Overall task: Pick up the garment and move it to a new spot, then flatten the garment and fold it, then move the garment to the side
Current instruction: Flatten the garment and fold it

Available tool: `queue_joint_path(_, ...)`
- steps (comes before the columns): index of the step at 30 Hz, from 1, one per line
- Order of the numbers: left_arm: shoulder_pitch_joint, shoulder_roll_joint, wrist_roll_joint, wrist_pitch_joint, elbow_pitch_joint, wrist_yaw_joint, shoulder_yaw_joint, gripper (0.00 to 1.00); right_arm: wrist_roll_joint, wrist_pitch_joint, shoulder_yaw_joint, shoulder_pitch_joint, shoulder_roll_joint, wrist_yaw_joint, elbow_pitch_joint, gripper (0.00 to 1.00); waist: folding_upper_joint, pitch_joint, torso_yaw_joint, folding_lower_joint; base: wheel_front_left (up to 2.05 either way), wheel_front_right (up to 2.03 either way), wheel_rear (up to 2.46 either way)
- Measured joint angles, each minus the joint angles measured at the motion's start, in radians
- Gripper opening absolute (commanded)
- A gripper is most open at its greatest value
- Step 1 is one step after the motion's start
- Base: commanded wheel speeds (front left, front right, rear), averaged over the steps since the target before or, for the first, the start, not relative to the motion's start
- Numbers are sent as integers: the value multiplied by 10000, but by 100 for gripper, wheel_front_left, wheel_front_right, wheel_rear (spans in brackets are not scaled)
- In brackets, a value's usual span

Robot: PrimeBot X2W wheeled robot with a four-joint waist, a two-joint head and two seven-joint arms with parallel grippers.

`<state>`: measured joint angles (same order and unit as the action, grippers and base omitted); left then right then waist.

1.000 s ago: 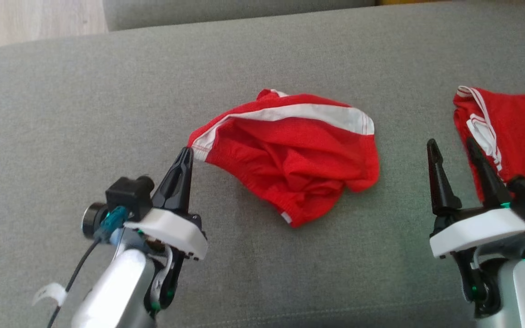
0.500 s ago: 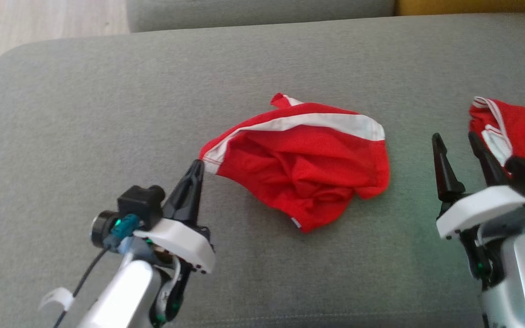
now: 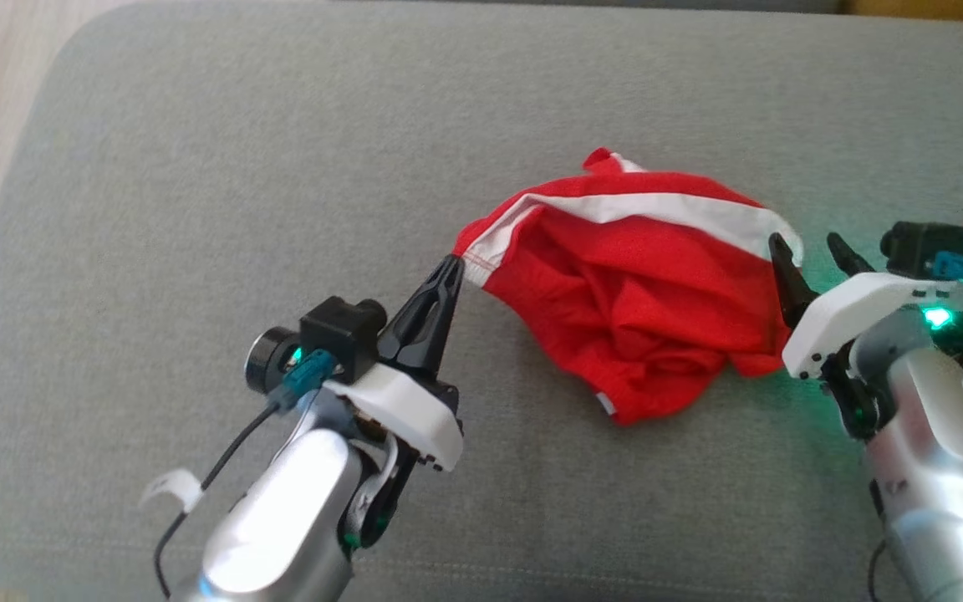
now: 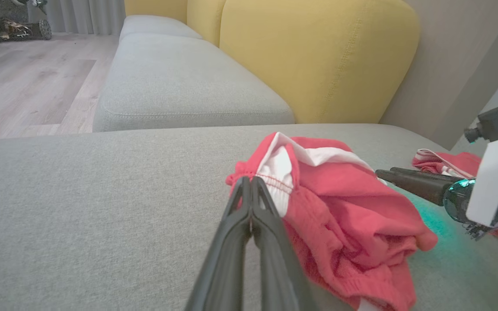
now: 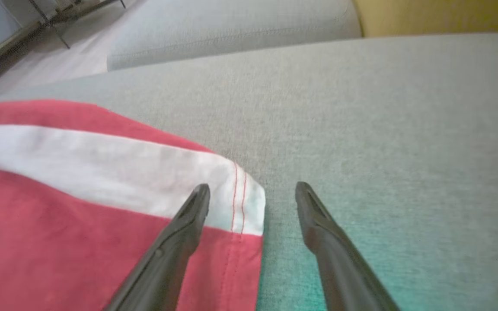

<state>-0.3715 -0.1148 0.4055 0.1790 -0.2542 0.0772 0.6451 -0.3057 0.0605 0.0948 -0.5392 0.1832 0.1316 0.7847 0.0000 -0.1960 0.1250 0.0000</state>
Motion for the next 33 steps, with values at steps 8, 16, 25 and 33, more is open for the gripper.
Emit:
queue_joint_path(8,-257,180,4,309,-445,-79,117,0,-585,-516,585,-935,71,0,1801,0,0,-281,249,0,0,0,0)
queue_joint_path(16,-225,2,8,558,-357,130,-295,0,-1131,-1877,1335,-1051,196,0,1254,0,0,-105,-77,0,0,0,0)
queue_joint_path(25,179,-598,6,669,755,738,-1066,0,-1434,-2560,1570,-493,671,0,-1586,0,0,414,-736,0,0,0,0)
queue_joint_path(33,227,-1114,-169,679,2382,1051,-1490,0,-894,-1814,370,868,777,0,-5634,0,0,791,-1248,0,0,0,0)
